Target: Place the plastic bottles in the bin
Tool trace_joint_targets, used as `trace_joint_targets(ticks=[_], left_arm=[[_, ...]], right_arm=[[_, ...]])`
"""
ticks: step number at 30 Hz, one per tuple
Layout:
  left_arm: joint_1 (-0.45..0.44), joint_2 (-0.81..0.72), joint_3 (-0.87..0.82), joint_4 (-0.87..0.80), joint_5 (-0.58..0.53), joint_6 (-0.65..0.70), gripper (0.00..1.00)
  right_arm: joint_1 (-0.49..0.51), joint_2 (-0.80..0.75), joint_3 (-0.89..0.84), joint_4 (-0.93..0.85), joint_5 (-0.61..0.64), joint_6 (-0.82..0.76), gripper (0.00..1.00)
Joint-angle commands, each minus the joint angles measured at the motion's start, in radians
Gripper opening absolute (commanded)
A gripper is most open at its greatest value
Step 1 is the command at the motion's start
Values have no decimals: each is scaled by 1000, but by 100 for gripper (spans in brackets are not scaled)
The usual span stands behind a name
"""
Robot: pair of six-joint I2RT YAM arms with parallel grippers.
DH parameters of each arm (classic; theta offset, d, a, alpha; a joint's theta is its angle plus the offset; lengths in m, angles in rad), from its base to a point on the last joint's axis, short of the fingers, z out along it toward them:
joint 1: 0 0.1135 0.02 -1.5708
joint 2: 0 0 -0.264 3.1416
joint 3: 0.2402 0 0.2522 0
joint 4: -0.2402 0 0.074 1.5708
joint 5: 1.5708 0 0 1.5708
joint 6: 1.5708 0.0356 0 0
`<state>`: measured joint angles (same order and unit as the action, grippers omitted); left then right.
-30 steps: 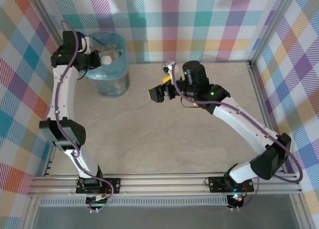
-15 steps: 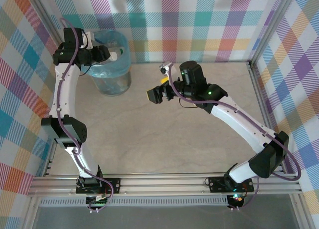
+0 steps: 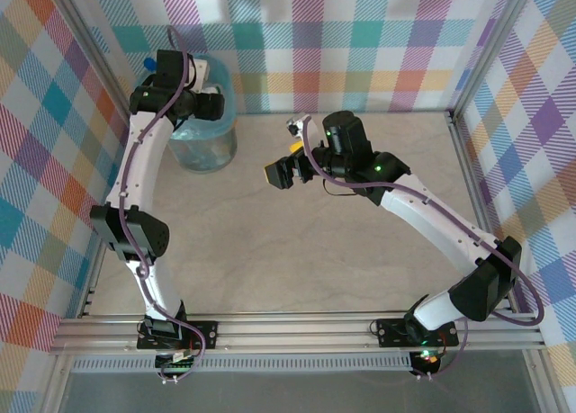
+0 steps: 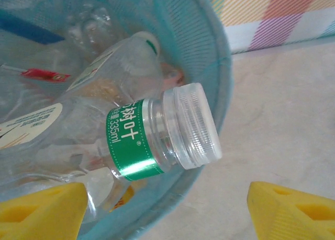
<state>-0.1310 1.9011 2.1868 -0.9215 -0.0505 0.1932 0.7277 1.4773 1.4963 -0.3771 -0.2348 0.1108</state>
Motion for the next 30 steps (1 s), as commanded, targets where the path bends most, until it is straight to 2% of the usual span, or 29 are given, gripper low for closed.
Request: trace_joint_targets(ticks=[1,3,8,10,12,16,20,24,30], left_arm=[[19,54,63,-42,-89,14,81],[31,80,114,-66,-74,-35,80],[70,133,252,-135,49,-220,79],[70,118,248,-116,-7,-264,79],[70,104,245,-104,-112,-280,79],[74,73,222,-75,-265,-268,79],[73,55,209,-61,-276,-253,79],[73,60,211,-66,-361,-230,80],[73,2,149,-5,-326,-256,80]], right_arm=[[8,-8,33,-12,12,-23,100],[7,-7,33,-15,15,-25,100],[10,-2,39,-19,17,-23,100],[12,-4,41,-22,20,-26,100],[12,-6,41,-25,23,-28,100],[13,-9,41,-36,32,-34,100],[15,-8,39,-40,35,-37,100],[16,-3,48,-44,30,-38,100],[18,-3,53,-55,37,-48,100]])
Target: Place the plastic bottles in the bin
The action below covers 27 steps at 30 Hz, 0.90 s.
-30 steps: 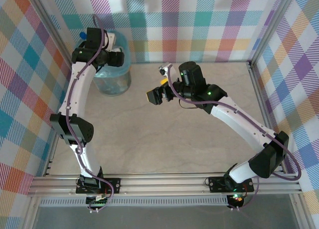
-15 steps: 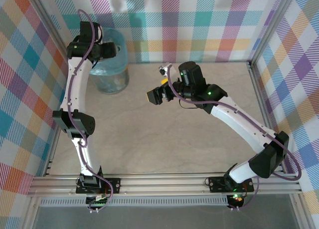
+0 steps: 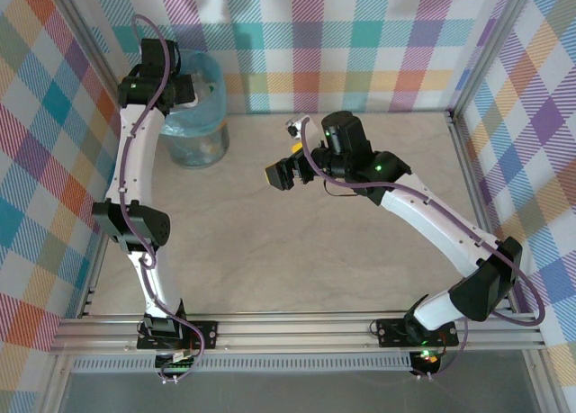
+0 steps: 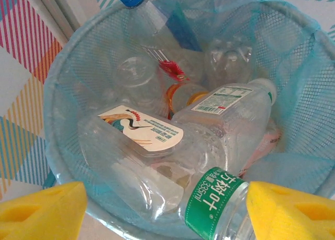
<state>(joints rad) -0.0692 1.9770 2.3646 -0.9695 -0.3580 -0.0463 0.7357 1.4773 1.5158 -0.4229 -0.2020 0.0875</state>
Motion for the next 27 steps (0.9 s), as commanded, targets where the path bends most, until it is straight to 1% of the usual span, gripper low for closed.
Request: trace_joint_targets(ticks=[1,3,5,7,9,11,14,17,20,24,27], left_arm=[[11,-81,-44,56,-15,-17,80],[12,-66,-27,29,15,-12,80],[12,-42,21,-23,93,-24,80],[12,-48,12,-19,203,-38,80],[12,-48,4,-17,245,-44,81],[12,-32,7,-37,236,-30,81],[24,-10,4,-72,174,-8,81],[52,-25,-43,-52,125,-7,80],[85,-48,-79,-20,122,-17,79],[128,-62,-85,-4,162,-53,77],[164,-63,-90,15,244,-104,77]], right_arm=[[11,-3,34,-11,6,-26,100],[11,-5,33,-10,6,-23,100],[12,-5,29,-5,4,-20,100],[13,-3,29,-8,3,-20,100],[14,0,32,-11,0,-23,100],[15,1,35,-10,1,-24,100],[16,3,31,-7,1,-25,100],[16,3,32,-12,-2,-27,100],[16,6,31,-13,-2,-26,100],[17,10,29,-7,-4,-21,100],[19,16,32,-7,-7,-20,100]])
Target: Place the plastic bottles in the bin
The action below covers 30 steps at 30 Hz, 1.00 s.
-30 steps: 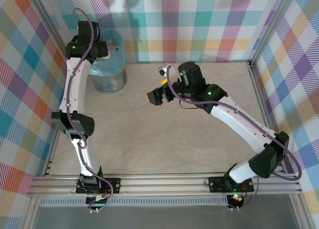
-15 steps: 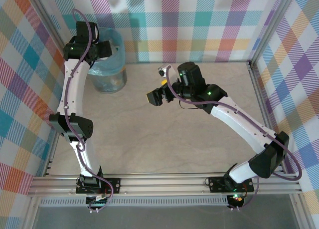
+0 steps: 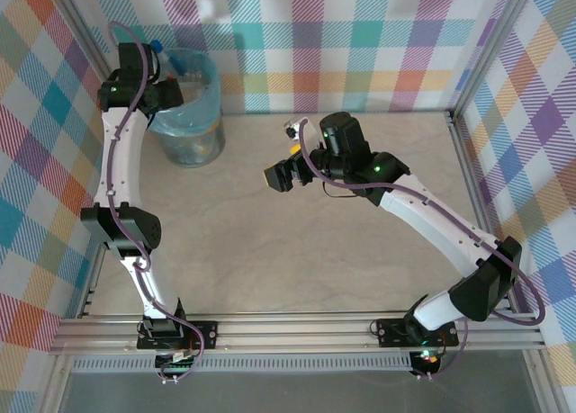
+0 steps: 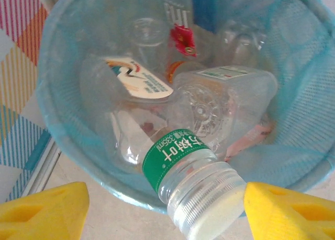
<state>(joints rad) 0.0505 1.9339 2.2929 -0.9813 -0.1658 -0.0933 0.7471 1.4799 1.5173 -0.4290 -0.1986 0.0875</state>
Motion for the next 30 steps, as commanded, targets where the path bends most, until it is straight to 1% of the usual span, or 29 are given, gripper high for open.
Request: trace_joint_targets(ticks=[1,3,6,8,11,14,16,22,24,26,28,30], left_arm=[[57,-19,-22,38,91,-78,77],[74,-10,-26,52,142,-112,75],[92,10,-31,55,187,-148,69],[94,14,-50,63,207,-154,64],[92,14,-81,70,241,-158,62],[88,16,-92,72,302,-162,55],[82,8,-92,77,359,-167,55],[66,-10,-83,126,511,-202,66],[66,-13,-73,140,539,-210,72],[66,-19,-55,145,539,-210,76],[66,-29,-35,145,525,-210,79],[66,-43,-22,140,507,-208,80]], right_arm=[[9,16,32,-2,-12,-20,100],[9,20,38,-4,-15,-22,100],[11,20,40,-5,-13,-23,100],[11,19,40,-5,-12,-22,100],[12,19,37,-5,-11,-22,99],[14,21,39,-3,-15,-20,100],[15,24,43,-2,-17,-16,100],[17,40,52,6,-28,-8,100],[20,45,59,4,-32,-6,100],[21,46,59,6,-28,-6,100],[20,48,62,4,14,0,100],[20,56,82,-22,118,27,100]])
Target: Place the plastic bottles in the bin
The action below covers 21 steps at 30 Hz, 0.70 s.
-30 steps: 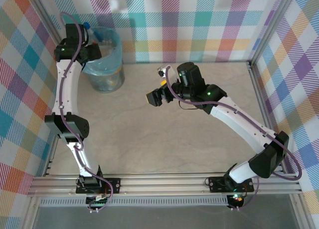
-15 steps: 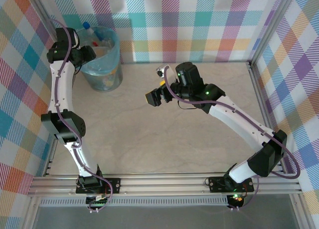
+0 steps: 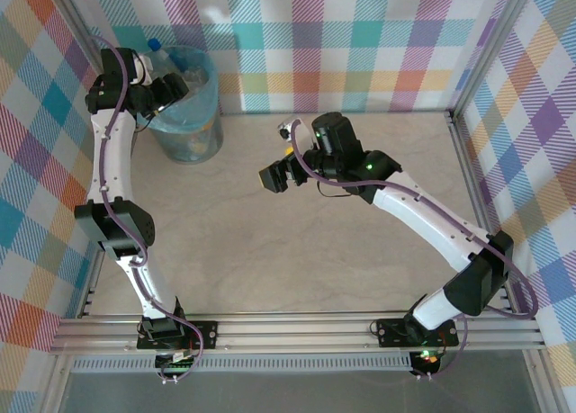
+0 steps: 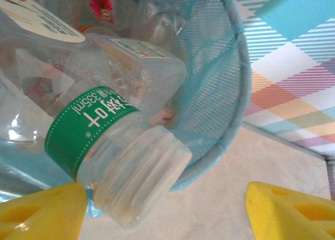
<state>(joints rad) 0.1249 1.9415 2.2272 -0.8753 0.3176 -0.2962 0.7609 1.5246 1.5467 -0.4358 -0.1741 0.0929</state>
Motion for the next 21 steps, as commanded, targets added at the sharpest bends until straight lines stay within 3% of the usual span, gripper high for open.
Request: trace_joint_targets(ticks=[1,6,11,21], left_arm=[[-8,-63,46,28,7,-2,80],[-9,-182,-28,20,-110,11,80],[-8,-320,-154,60,-155,24,81],[-66,-410,-238,5,42,118,80]], right_arm=[[3,20,69,-32,157,35,100],[-74,79,136,-139,269,110,100],[-220,166,195,-262,237,202,100],[-419,455,314,-344,232,141,100]])
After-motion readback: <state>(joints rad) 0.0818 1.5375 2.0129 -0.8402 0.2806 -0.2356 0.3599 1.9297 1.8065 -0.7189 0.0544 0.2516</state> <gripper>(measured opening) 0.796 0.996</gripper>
